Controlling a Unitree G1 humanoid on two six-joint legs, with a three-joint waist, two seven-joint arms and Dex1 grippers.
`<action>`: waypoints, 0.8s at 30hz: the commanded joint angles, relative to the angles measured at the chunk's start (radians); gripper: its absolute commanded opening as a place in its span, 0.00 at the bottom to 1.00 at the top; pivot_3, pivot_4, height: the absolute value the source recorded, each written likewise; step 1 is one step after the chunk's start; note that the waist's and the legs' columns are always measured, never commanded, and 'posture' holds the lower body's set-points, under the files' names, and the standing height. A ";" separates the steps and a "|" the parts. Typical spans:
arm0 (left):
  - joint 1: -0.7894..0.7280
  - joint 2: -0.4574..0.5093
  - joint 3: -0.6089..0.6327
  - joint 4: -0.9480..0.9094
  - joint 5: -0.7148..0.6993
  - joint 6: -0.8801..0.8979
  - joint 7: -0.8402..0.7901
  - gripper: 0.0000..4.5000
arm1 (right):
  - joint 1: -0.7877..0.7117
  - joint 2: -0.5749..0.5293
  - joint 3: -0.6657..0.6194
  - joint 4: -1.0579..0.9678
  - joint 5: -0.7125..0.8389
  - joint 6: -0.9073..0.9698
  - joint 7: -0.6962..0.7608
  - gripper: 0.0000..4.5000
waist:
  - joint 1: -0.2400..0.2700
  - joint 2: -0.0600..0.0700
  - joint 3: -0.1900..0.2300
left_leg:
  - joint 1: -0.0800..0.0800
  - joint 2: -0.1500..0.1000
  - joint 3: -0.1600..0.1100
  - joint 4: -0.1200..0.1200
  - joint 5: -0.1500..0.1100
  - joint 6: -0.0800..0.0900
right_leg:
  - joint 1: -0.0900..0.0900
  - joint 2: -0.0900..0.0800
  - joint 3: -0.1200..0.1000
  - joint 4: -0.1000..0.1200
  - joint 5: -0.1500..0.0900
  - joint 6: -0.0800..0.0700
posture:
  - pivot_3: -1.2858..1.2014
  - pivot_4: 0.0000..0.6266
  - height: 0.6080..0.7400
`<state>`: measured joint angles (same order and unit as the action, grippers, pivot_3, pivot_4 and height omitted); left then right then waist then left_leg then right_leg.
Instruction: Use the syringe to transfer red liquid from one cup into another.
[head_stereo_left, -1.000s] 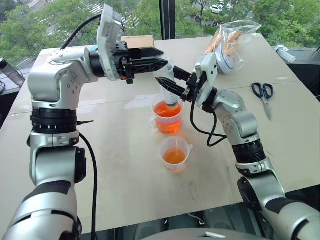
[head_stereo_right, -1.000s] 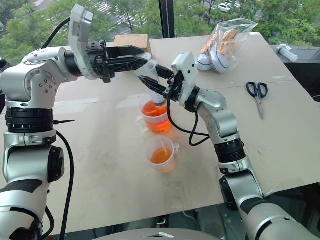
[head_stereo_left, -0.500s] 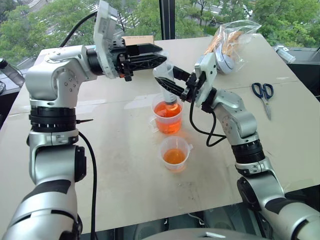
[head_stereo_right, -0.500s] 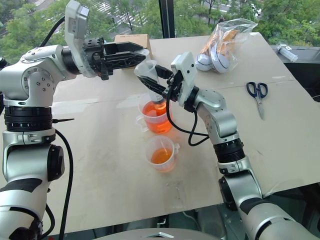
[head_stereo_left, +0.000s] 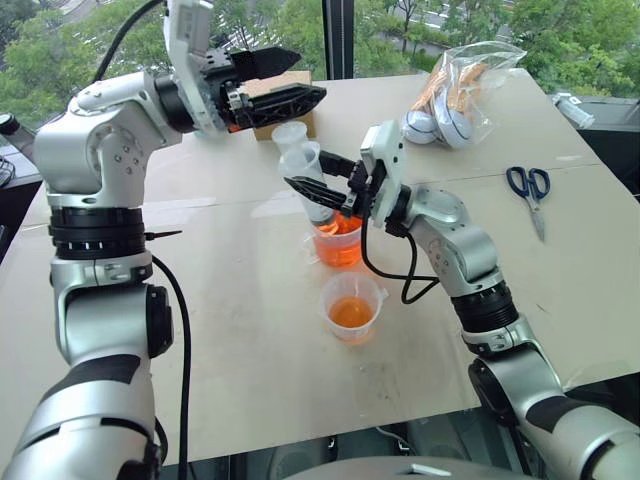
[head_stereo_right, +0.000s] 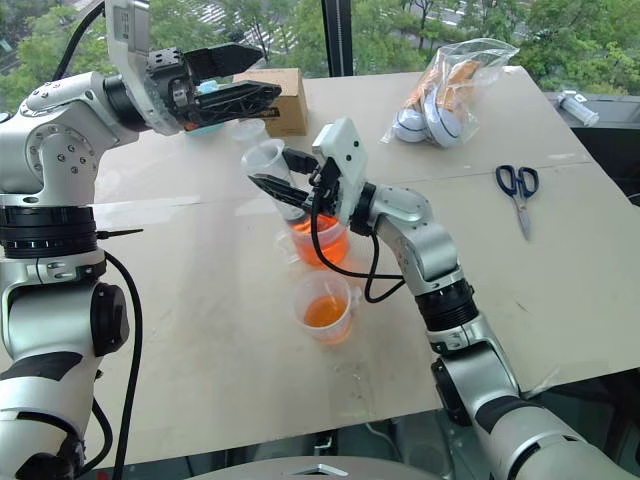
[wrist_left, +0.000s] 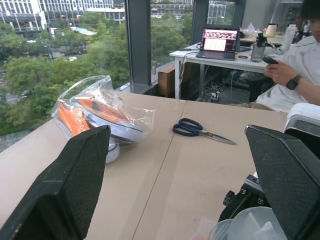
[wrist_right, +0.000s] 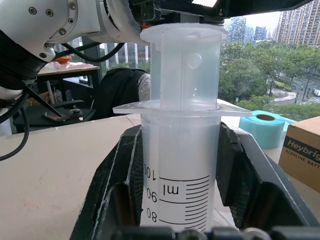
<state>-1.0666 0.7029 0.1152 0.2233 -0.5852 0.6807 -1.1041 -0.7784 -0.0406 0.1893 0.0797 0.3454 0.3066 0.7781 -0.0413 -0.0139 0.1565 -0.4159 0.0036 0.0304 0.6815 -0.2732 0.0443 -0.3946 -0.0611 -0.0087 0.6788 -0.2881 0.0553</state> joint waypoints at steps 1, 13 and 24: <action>-0.026 0.006 0.044 -0.027 -0.025 -0.010 0.007 0.99 | -0.018 -0.001 -0.011 -0.033 0.012 -0.009 0.002 0.36 | -0.001 0.000 0.000 | 0.000 0.000 0.000 0.000 0.000 0.000 | 0.000 0.000 0.000 0.000 0.000 0.000 | 0.52 0.24 1.00; -0.064 -0.001 0.114 -0.015 -0.082 0.042 0.064 0.99 | -0.058 -0.010 -0.069 -0.049 0.037 -0.014 -0.031 0.36 | -0.002 0.000 0.000 | 0.000 0.000 0.000 0.000 0.000 0.000 | 0.000 0.000 0.000 0.000 0.000 0.000 | 0.52 0.24 1.00; 0.080 0.061 0.185 -0.140 -0.172 0.147 0.099 0.99 | -0.073 0.004 -0.162 -0.098 0.165 0.018 -0.038 0.36 | -0.004 0.000 0.000 | 0.000 0.000 0.000 0.000 0.000 0.000 | -0.001 0.000 0.000 0.000 0.000 0.000 | 0.52 0.24 1.00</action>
<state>-0.9888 0.7346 0.2684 0.1350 -0.7321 0.8182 -1.0052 -0.8146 -0.0422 0.0480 0.0471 0.4609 0.3202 0.7345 -0.0451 -0.0139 0.1566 -0.4159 0.0038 0.0303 0.6810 -0.2732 0.0442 -0.3951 -0.0616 -0.0087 0.6794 -0.2881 0.0553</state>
